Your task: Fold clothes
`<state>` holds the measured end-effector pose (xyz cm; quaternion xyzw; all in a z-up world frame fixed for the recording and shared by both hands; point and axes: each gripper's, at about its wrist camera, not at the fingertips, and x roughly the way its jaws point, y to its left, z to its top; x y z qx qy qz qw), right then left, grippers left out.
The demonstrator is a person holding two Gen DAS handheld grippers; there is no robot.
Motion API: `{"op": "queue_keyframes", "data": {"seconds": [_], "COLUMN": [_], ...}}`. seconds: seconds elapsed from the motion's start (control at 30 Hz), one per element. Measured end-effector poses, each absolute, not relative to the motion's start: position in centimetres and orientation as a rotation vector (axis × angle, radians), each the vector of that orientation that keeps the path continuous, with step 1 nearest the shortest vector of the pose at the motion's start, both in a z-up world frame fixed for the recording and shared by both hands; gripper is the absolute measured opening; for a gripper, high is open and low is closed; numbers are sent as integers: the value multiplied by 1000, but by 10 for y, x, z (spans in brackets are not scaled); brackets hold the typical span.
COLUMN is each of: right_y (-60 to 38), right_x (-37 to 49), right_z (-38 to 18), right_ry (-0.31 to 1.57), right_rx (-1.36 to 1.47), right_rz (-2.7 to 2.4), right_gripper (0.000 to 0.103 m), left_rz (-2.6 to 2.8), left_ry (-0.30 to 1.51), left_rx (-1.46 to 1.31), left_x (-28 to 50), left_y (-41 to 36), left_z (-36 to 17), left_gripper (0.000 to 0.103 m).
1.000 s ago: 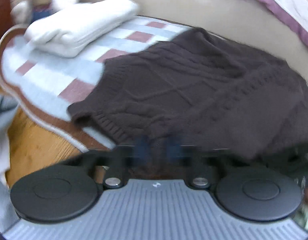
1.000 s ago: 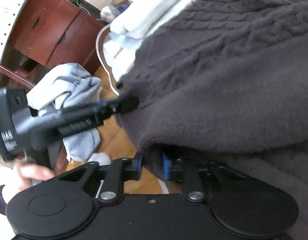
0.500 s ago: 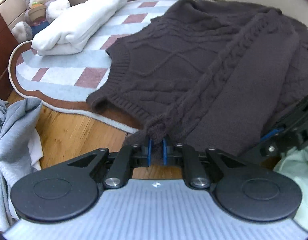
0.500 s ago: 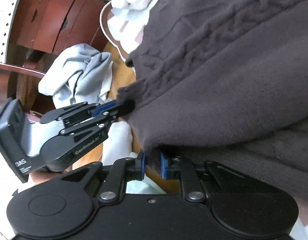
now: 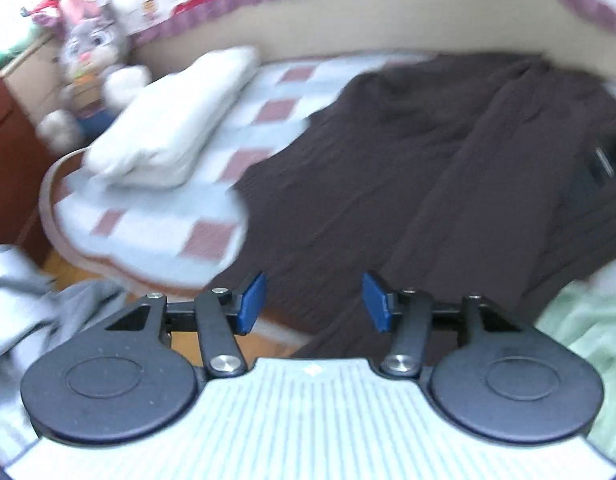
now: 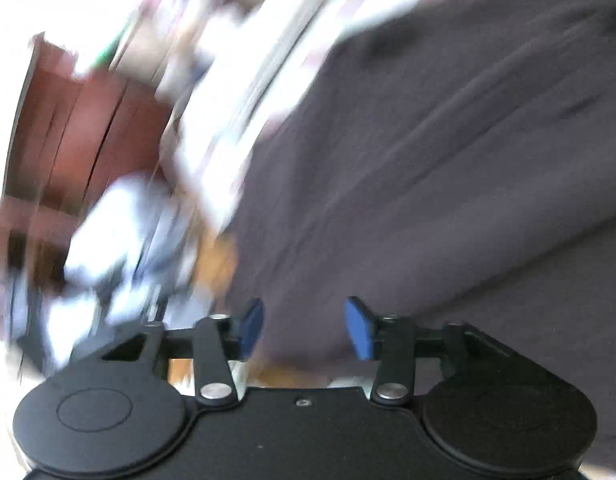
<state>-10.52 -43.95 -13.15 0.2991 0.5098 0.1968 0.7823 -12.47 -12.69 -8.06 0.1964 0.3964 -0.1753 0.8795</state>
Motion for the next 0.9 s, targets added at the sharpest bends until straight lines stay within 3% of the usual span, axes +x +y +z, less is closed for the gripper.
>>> {"op": "queue_keyframes", "data": {"seconds": [0.17, 0.37, 0.4, 0.43, 0.47, 0.6, 0.7, 0.77, 0.83, 0.9], "right_y": [-549, -598, -589, -580, -566, -557, -555, -554, -564, -572], "right_x": [-104, -99, -94, -89, -85, -92, -88, -87, -93, -104], "right_z": [-135, -190, -191, -191, -186, -159, -166, -178, -175, -160], "right_ry": [900, 760, 758, 757, 756, 680, 762, 804, 758, 665], "right_rx": [635, 984, 941, 892, 769, 614, 540, 565, 662, 711], "right_rz": [-62, -118, -101, -85, -94, -210, -294, -346, -371, -412], "right_gripper": [57, 57, 54, 24, 14, 13, 13, 16, 24, 25], "left_rz": [-457, -549, -548, -542, -535, -499, -484, -476, -457, -453], "left_ry": [779, 825, 836, 847, 857, 886, 900, 913, 929, 952], "left_rx": [504, 441, 437, 438, 439, 445, 426, 396, 376, 352], "left_x": [-106, -78, -76, -74, -73, -71, -68, -65, -60, -54], "left_y": [-184, -225, -228, -228, -229, -225, -216, -213, -213, -211], "left_z": [-108, -144, -148, -153, -157, -170, -176, -177, -178, -177], "left_gripper": [53, 53, 53, 53, 52, 53, 54, 58, 66, 68]}}
